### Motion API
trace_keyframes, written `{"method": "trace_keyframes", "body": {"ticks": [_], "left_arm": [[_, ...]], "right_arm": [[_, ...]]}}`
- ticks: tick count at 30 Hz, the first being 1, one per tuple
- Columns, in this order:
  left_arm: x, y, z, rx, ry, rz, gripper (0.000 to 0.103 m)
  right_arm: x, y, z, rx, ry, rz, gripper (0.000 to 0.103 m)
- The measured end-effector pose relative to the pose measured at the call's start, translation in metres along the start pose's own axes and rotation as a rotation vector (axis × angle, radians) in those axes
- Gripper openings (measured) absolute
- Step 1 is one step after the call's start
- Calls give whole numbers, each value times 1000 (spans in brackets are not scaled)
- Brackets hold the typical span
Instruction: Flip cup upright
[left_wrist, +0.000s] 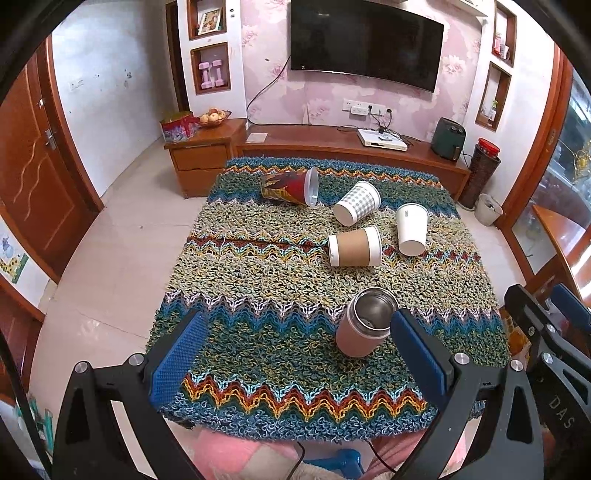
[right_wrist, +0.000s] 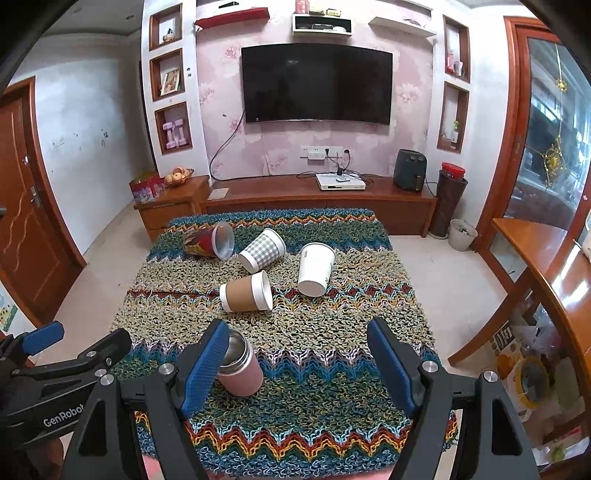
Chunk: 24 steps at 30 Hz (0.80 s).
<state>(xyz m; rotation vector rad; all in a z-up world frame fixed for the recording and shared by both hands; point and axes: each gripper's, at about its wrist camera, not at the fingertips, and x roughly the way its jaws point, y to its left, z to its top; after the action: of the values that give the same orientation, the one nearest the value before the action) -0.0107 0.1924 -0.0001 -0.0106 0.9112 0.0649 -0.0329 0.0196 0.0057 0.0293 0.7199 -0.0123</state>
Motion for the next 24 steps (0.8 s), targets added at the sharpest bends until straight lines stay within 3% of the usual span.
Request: {"method": "trace_keyframes", "body": {"ticks": [24], "left_arm": [[-4,-1,1,4,-10,8,100]], "right_arm": [[-5,-2,2,15,-7,-6,78]]}}
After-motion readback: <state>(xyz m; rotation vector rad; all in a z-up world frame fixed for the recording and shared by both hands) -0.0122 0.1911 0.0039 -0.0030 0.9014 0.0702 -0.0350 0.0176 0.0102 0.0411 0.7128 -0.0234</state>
